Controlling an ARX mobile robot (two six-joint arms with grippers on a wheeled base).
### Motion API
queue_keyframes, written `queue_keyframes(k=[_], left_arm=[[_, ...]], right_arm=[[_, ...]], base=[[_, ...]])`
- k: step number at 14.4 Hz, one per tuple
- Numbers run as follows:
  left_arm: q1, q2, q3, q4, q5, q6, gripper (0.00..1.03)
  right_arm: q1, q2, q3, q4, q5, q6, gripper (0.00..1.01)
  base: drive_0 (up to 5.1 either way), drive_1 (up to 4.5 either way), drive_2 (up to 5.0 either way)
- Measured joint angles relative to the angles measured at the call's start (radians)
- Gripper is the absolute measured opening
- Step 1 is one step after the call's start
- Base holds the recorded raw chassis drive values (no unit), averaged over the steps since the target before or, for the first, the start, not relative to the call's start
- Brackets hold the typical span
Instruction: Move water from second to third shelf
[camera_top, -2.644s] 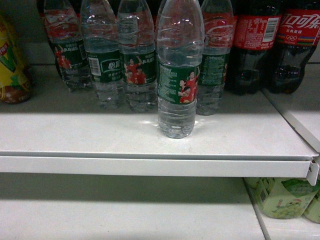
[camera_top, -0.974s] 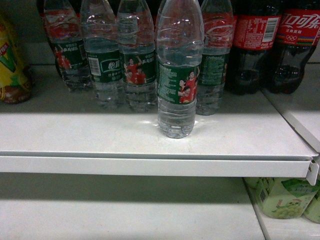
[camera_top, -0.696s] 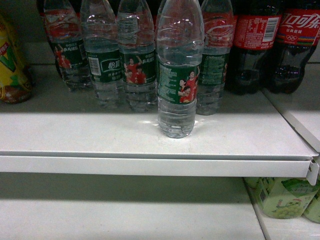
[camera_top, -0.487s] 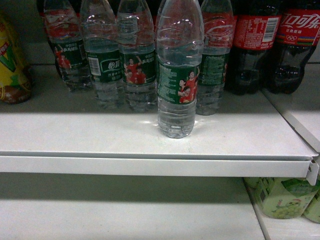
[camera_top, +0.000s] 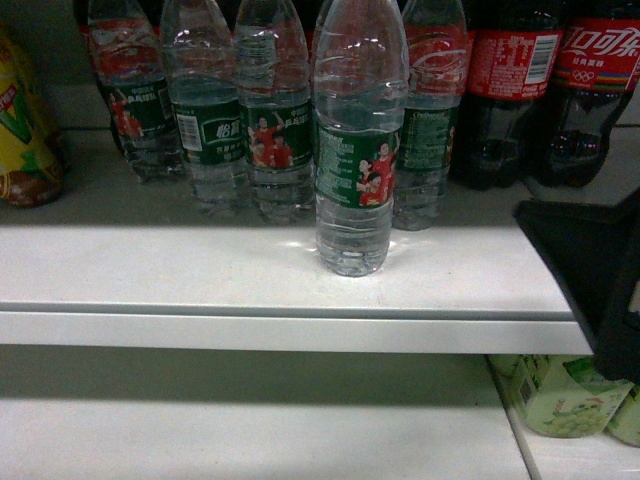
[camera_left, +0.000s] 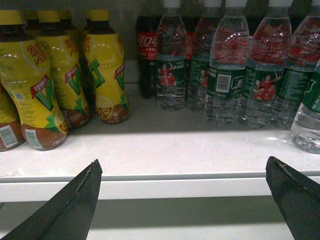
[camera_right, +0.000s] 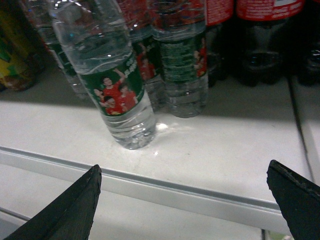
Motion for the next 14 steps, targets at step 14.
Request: queue_keyframes(k=[14], left_arm=[[0.0,0.0,0.0,0.0,0.0,0.0,0.98]], right_arm=[[0.151,0.393,0.378,0.027,-0.01,0.097,0.98]], base=[[0.0,0.0,0.0]])
